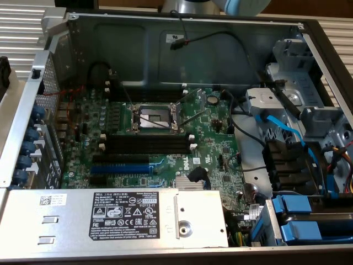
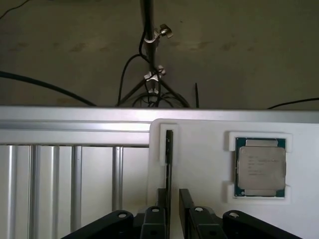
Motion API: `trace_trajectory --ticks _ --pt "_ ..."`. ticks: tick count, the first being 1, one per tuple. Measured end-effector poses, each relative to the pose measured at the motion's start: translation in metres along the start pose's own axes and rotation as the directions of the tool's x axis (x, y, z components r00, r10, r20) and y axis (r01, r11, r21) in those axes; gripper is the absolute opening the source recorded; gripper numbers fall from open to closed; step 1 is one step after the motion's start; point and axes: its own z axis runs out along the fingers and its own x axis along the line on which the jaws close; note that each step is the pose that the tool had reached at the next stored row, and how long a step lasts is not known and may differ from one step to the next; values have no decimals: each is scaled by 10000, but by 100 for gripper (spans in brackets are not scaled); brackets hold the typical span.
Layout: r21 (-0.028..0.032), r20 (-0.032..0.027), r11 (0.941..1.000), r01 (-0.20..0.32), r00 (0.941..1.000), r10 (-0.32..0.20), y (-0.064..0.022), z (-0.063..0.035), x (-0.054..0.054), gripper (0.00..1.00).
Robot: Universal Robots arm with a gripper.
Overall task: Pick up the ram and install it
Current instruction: 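Pick up the ram and move it above insertion slot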
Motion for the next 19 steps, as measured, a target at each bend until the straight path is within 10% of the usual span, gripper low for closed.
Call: trace_trajectory --ticks 5,19 --pt "-5 -154 10000 -5 9999 5 0 7 -1 25" --pt "-2 -153 10000 -4 9999 4 2 15 -1 25"
